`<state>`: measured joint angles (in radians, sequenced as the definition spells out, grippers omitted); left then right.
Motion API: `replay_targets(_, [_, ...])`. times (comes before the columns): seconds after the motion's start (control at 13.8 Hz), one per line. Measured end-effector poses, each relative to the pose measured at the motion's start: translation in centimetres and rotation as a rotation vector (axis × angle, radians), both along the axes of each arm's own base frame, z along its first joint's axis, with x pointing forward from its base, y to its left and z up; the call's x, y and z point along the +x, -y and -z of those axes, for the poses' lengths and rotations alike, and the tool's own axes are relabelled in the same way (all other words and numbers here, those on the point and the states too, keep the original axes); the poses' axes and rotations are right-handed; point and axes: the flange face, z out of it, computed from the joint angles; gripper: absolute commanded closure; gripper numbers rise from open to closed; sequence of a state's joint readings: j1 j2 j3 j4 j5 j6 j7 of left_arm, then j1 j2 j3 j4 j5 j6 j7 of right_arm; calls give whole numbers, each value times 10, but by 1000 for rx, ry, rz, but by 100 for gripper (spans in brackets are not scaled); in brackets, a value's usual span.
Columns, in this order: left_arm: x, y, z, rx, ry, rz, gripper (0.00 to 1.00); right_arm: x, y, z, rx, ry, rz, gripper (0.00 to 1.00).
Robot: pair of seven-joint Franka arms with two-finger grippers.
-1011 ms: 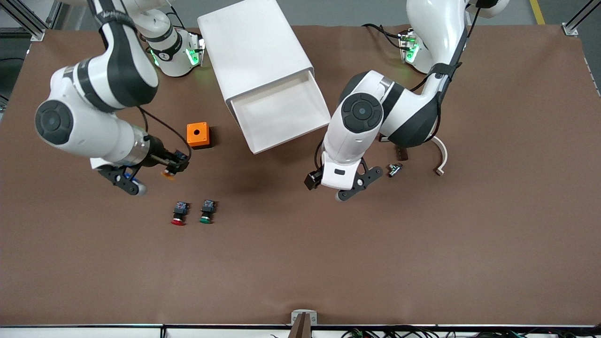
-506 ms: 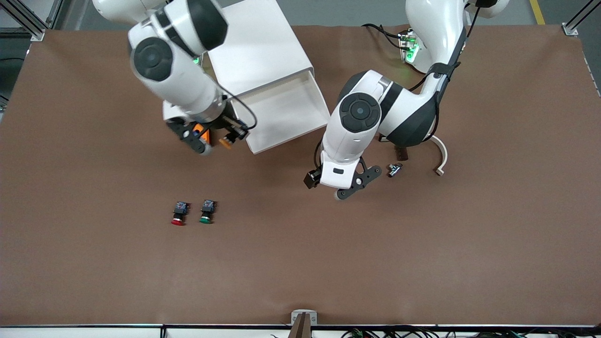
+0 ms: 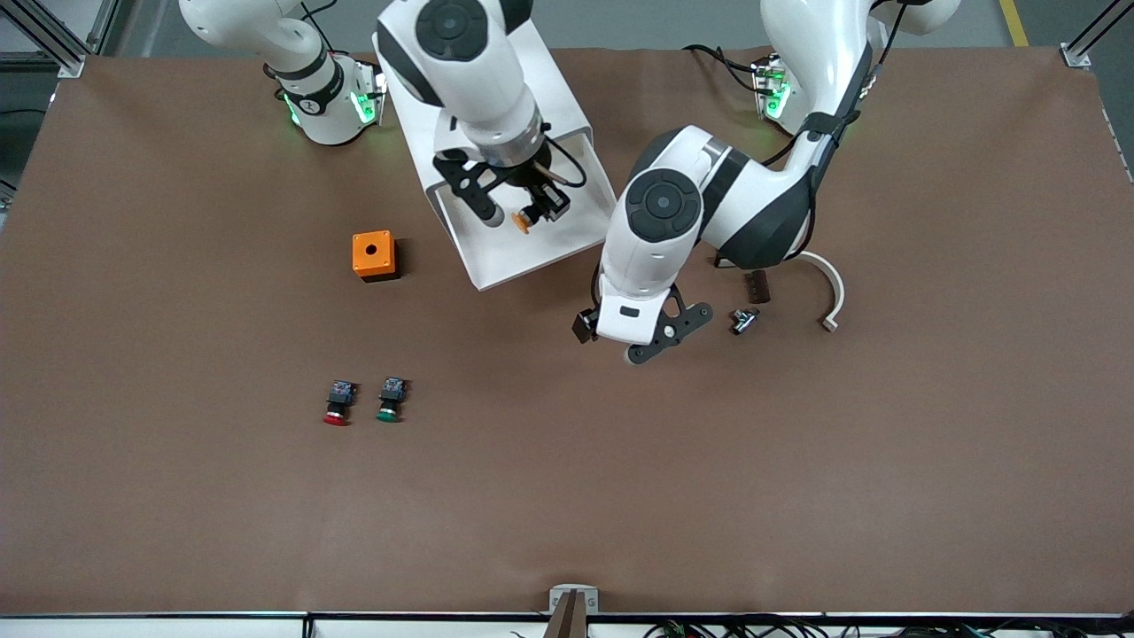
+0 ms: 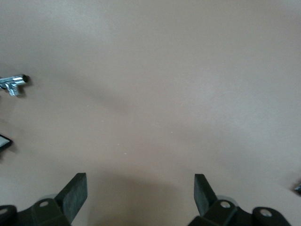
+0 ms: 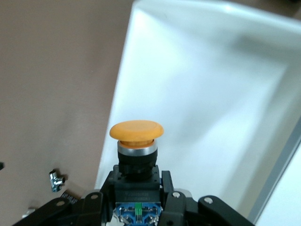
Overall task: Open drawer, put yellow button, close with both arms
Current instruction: 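Lower the yellow button into the drawer and open the right gripper, then withdraw the right gripper while the left gripper reaches the drawer front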
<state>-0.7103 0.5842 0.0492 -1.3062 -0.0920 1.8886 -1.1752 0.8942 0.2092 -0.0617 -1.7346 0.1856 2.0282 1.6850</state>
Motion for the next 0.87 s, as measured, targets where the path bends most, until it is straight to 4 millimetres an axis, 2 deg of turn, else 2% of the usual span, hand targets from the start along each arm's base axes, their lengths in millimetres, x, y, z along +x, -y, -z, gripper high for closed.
replay_targets(0.22, [-14,6,4,33,-32,78,0,-12,-16,27,-56,-13,67,96])
replay_targets(0.29, [-16,8,4,35,-37,87,0,-12,-17,32,-63,-18,74,73])
replay_targets(0.36, [-17,9,4,35,-39,89,0,-11,-17,35,-67,-21,78,15])
replay_targets(0.43, [-17,9,4,35,-39,88,0,-10,-16,36,-69,-22,79,0])
replay_targets(0.72, [-17,9,4,37,-40,76,0,-8,-16,33,-64,-13,72,0])
replay_targets(0.87, [-17,9,5,38,-41,68,0,-4,-14,25,-65,1,12,0])
